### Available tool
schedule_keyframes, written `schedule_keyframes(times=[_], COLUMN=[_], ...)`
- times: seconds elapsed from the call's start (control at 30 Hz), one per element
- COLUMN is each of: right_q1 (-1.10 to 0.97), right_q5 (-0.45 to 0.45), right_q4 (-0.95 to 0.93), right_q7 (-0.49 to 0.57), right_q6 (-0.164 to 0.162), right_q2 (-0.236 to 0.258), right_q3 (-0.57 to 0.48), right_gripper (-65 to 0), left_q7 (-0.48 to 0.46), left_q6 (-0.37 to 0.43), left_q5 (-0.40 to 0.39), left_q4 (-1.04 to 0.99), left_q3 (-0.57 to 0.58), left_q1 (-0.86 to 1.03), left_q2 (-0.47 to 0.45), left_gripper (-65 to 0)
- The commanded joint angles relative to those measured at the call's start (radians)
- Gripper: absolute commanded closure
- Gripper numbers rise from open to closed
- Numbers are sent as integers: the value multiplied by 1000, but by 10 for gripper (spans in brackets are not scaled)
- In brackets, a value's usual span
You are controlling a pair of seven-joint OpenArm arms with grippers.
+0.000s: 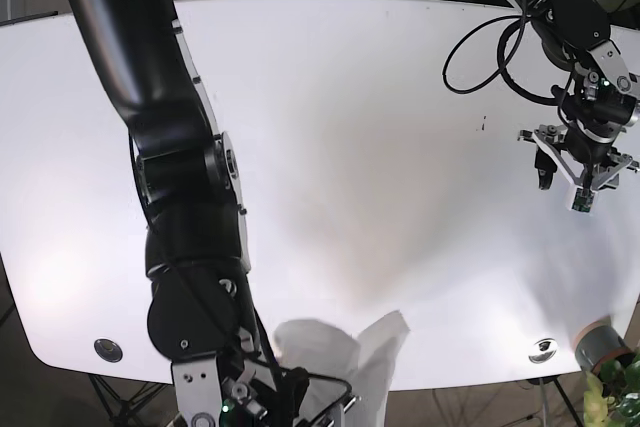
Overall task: Fold the T-shirt properly
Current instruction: 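Drag the grasped T-shirt fabric with the right gripper toward the robot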
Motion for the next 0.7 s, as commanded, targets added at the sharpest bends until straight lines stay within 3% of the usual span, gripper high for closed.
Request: schedule_keyframes(times=[0.0, 0.43, 0.67], right_q1=[3, -421, -607], right_q5=[13, 13, 2], right_q4=[67, 292, 300], right_q7=[6, 4, 150], right_q6=[1, -2, -8], right_q2=[-4, -4, 0], right_q3=[0, -75, -26], right_gripper=[-19, -21, -57], left_q7=[-19, -19, -21], left_q6=[2, 2, 2], left_q5=[-12, -9, -7], left_q4=[17, 14, 11], left_q3=[8, 32, 124], left_q1=[-12, -10, -12], left_q2=[-12, -12, -12], left_gripper=[-312, -312, -312])
